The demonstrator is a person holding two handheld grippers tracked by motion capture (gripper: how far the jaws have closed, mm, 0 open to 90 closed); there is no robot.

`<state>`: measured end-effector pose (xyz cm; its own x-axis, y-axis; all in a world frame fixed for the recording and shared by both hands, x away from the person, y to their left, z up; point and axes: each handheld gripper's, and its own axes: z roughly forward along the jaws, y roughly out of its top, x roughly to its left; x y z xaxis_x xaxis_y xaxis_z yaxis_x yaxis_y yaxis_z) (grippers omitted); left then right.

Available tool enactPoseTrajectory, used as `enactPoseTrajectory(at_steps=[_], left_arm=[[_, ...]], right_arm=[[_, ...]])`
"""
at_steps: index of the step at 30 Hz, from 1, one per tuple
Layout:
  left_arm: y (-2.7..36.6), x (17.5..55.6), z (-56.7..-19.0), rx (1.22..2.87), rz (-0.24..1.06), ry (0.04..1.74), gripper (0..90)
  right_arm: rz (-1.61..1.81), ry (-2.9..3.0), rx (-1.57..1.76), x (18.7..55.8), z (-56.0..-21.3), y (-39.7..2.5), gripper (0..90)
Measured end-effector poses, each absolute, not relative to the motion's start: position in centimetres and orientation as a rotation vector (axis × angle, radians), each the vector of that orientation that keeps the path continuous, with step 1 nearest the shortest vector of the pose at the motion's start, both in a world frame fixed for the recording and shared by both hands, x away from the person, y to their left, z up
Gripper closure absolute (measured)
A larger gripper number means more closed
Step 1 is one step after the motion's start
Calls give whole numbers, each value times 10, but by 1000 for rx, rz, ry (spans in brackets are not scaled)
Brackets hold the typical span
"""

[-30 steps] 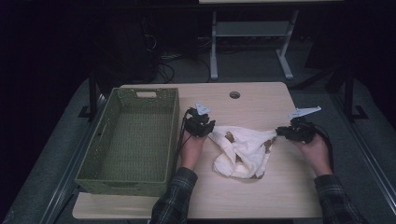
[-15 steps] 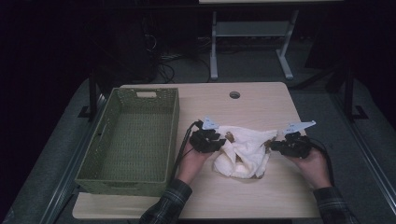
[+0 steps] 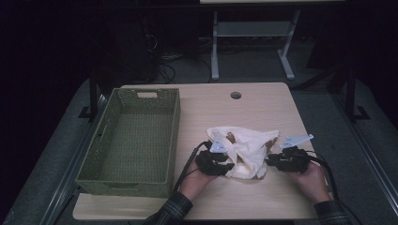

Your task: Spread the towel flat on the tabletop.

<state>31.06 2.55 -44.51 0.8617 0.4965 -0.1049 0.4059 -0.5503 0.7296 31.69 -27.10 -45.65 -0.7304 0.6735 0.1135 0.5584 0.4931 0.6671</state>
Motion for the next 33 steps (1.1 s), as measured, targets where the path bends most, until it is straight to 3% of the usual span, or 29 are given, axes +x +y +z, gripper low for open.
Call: enactPoseTrajectory(at_steps=[7,10,14,15,33], left_arm=[[17,310,-455,2254,125,623,573],[14,313,-461,2268,120,624,615],[11,315,-464,2289,120,620,837],[10,315,-464,2297,118,614,860],[55,334,-432,2075,207,762,875]], right_arm=[[1041,2591,1058,312,-461,-264,650],[1005,2605,1035,313,-465,-262,649],[995,2599,1027,313,-465,-262,747],[1002,2614,1017,314,-465,-262,848],[970,2407,1085,330,-443,-301,869]])
